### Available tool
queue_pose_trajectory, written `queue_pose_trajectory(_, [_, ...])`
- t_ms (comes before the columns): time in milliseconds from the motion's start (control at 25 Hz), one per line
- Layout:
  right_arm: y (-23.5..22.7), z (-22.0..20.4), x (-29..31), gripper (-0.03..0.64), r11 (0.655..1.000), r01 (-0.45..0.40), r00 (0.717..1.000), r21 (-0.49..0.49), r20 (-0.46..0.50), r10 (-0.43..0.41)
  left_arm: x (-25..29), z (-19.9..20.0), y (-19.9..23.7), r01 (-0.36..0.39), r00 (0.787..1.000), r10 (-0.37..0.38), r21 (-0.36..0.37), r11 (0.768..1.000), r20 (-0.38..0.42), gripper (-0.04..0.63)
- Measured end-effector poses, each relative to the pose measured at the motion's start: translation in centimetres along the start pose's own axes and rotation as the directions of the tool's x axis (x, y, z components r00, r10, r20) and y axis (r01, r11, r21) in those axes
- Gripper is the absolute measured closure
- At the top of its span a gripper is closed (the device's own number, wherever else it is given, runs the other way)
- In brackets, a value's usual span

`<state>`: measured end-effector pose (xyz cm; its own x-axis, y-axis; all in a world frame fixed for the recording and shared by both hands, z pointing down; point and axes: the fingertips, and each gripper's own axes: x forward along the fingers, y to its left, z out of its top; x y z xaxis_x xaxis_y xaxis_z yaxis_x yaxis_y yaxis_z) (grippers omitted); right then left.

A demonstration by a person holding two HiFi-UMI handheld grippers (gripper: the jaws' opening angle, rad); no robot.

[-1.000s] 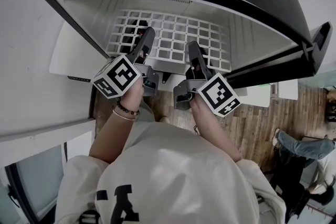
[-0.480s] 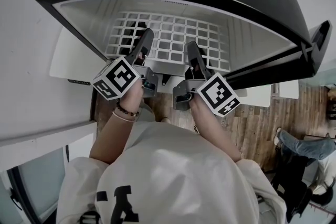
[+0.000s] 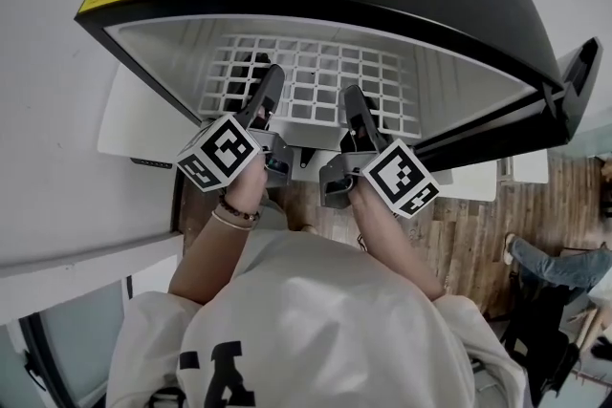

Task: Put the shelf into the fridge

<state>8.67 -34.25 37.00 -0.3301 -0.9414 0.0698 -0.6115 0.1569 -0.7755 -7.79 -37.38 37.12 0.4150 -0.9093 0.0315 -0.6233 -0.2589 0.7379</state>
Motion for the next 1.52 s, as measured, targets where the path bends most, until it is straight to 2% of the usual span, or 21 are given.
queue_pose_trajectory(1520, [-0.4,0.6,1.8,0.483,1.0,0.002,1.0,0.024,-0.002,-0.002,1.8,0.5,0.5,-0.001,1.0,0.001,-0.009,1.0,-0.004,0.337])
